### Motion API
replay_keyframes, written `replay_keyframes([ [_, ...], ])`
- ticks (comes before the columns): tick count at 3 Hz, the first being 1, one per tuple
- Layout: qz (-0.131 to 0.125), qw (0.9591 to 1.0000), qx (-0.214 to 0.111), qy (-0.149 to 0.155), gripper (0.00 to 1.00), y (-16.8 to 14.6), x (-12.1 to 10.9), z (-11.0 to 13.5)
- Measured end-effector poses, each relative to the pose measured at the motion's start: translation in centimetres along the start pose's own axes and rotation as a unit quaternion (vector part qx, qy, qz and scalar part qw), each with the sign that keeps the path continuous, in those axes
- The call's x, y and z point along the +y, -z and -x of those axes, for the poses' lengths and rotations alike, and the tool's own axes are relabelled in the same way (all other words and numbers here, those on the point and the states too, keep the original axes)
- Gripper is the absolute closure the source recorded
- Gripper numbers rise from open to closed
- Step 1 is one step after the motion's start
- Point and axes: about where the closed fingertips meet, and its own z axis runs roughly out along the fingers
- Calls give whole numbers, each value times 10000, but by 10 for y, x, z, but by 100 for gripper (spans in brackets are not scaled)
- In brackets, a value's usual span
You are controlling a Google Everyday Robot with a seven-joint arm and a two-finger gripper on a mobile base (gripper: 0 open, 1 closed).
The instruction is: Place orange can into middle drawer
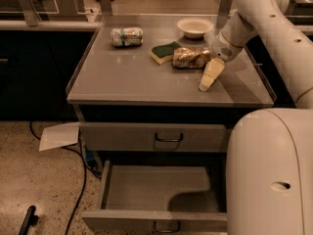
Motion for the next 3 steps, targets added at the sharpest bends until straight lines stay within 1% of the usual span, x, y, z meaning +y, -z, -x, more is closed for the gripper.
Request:
replay_keyframes([
  [1, 0, 10000, 0, 0, 42, 0, 0, 0],
  [2, 0, 10000, 0, 0, 39, 9, -1, 4],
  [3, -1, 10000, 0, 1, 16, 17, -1, 7],
])
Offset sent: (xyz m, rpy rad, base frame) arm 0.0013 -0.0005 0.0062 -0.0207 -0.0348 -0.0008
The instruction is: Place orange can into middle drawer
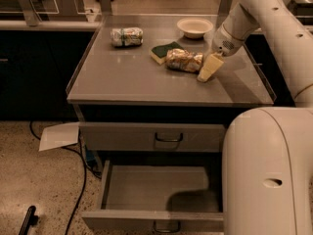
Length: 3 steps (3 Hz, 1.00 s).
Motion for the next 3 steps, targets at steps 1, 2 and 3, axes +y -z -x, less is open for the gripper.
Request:
replay_keyframes([
  [1, 0, 10000, 0, 1, 0, 5, 0, 2],
  [2, 10, 10000, 0, 21, 0, 3, 0, 6],
  [3, 155, 9996, -88, 203, 0, 2, 12, 33],
])
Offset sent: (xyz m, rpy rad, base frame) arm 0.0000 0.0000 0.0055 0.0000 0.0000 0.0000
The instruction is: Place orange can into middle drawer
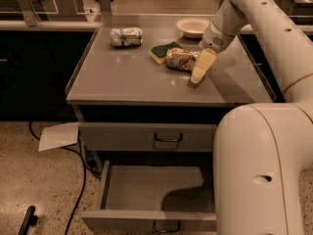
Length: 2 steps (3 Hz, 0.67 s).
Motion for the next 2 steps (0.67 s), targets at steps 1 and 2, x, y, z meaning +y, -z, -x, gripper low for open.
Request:
replay_keyframes([
  [1, 93, 9997, -106, 196, 0, -1, 9, 29],
  [2, 73, 9997, -121, 192, 19, -4, 7, 30],
])
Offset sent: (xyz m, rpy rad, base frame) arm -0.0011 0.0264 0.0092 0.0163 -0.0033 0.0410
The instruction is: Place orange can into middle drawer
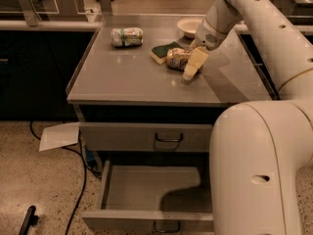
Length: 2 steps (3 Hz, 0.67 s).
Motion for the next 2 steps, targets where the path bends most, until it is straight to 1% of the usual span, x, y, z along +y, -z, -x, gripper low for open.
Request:
replay_keyframes([
  [2, 0, 10000, 0, 0, 65, 0, 0, 0],
])
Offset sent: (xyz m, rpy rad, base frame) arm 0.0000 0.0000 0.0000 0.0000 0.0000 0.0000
